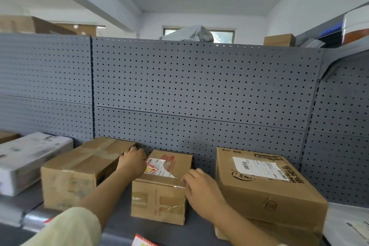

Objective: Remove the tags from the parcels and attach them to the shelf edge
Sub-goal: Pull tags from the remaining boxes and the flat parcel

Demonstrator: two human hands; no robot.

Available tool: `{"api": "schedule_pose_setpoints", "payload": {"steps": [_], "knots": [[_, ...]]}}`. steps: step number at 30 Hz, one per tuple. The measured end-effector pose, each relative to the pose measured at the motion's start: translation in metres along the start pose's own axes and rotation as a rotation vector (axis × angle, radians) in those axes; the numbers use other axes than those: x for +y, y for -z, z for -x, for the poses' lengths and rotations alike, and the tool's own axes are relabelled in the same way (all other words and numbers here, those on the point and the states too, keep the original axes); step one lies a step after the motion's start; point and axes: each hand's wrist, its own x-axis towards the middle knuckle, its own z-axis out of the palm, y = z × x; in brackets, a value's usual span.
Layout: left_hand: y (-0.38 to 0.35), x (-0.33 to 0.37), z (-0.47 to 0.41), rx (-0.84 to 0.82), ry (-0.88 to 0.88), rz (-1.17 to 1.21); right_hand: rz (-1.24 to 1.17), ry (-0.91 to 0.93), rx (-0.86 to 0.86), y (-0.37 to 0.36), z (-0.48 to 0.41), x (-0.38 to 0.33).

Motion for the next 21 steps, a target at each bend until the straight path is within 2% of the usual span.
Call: {"api": "schedule_pose_setpoints", "payload": {"steps": [6,10,16,21], "knots": [[0.01,-0.022,-0.009,0.017,0.021,-0.01,-0.138,-0.037,0.078,-0.028,-0.052,-0.006],[0.018,-0.032,-0.02,0.036,0.015,-0.009,-0.158,-0.07,0.023,-0.049,-0.082,-0.013],[0.022,-0.051,-0.046,0.018,-0.121,-0.015,-0.082,-0.162,-0.072,-0.066,-0.12,-0.029],[0.018,-0.077,-0.07,-0.025,-0.246,0.011,-0.062,-0.341,-0.146,-0.079,-0.148,-0.047]]}}
